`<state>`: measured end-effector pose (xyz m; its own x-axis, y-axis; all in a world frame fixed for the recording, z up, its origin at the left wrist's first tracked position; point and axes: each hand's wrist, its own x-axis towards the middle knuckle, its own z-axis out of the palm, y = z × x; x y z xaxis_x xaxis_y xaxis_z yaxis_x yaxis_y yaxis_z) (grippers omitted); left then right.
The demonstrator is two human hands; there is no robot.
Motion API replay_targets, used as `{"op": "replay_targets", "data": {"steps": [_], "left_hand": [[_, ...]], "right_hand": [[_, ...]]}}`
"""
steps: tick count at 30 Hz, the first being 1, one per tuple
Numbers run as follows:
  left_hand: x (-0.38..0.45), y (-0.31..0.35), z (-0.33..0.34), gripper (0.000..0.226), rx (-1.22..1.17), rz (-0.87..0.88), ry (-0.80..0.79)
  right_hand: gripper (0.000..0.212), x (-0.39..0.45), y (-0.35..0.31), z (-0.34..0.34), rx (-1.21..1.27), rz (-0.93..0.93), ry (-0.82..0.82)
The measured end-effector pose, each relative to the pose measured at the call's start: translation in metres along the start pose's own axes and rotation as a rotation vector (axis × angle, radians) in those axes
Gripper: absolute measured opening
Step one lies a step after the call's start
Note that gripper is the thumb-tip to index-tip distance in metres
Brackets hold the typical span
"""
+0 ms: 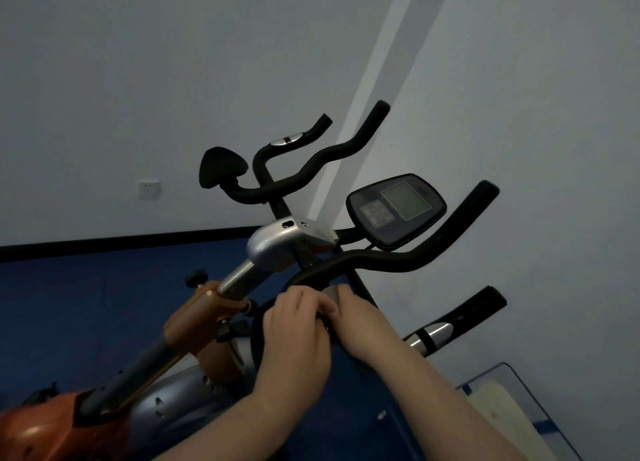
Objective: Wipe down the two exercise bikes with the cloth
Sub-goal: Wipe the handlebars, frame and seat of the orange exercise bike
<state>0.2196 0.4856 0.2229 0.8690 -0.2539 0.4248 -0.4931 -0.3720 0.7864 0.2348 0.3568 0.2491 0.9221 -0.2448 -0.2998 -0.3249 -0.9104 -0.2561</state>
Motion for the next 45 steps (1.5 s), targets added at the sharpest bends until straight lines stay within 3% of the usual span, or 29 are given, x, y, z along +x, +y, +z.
{"op": "replay_targets", "data": {"steps": [4,7,10,13,16,18,21,24,26,28,30,35,38,41,43,45], "left_hand": [[-0.002,0.0,-0.003,0.042,-0.038,-0.001,0.102],[-0.004,0.006,-0.003,0.035,0.019,-0.001,0.082],[-0.013,0.021,0.002,0.032,0.093,0.096,0.036],[-0.028,0.041,0.023,0.03,-0.026,0.127,-0.016],[-0.037,0.051,0.051,0.033,-0.25,-0.066,0.047],[-0.038,0.051,0.063,0.033,-0.279,-0.165,0.052],[-0.039,0.047,0.073,0.027,-0.188,-0.17,0.029],[-0.037,0.051,0.081,0.024,-0.115,-0.151,0.04],[-0.03,0.057,0.089,0.02,-0.16,-0.159,0.047],[-0.02,0.063,0.095,0.016,-0.263,-0.181,0.051],[-0.007,0.069,0.098,0.015,-0.318,-0.208,0.05],[0.017,0.075,0.107,0.025,-0.237,-0.219,0.012],[0.016,0.068,0.113,0.032,0.083,-0.161,-0.083],[0.018,0.057,0.115,0.032,0.329,-0.033,-0.278],[0.021,0.055,0.115,0.037,0.357,-0.034,-0.335],[0.022,0.055,0.114,0.052,0.3,-0.088,-0.313]], "right_hand": [[0.041,-0.038,0.032,0.006,-0.266,-0.224,0.186],[0.049,-0.064,0.056,0.005,-0.45,-0.455,0.289],[0.044,-0.071,0.105,-0.02,-0.542,-0.643,0.436],[0.039,-0.071,0.148,-0.045,-0.409,-0.547,0.654],[0.036,-0.07,0.133,-0.017,-0.262,-0.457,0.689],[0.036,-0.07,0.123,0.004,-0.298,-0.599,0.621],[0.034,-0.06,0.141,-0.022,-0.43,-0.762,0.568],[0.028,-0.054,0.16,-0.048,-0.396,-0.661,0.788],[0.028,-0.057,0.153,-0.03,-0.331,-0.594,0.836],[0.03,-0.056,0.152,-0.016,-0.317,-0.67,0.811],[0.029,-0.051,0.164,-0.035,-0.453,-0.761,0.789],[0.021,-0.041,0.186,-0.088,-0.596,-0.828,0.88],[0.023,-0.04,0.183,-0.084,-0.375,-0.721,0.878],[0.03,-0.037,0.175,-0.069,0.138,-0.551,0.936],[0.033,-0.037,0.16,-0.052,0.566,-0.449,0.976],[0.032,-0.037,0.146,-0.038,0.813,-0.379,1.025]]}}
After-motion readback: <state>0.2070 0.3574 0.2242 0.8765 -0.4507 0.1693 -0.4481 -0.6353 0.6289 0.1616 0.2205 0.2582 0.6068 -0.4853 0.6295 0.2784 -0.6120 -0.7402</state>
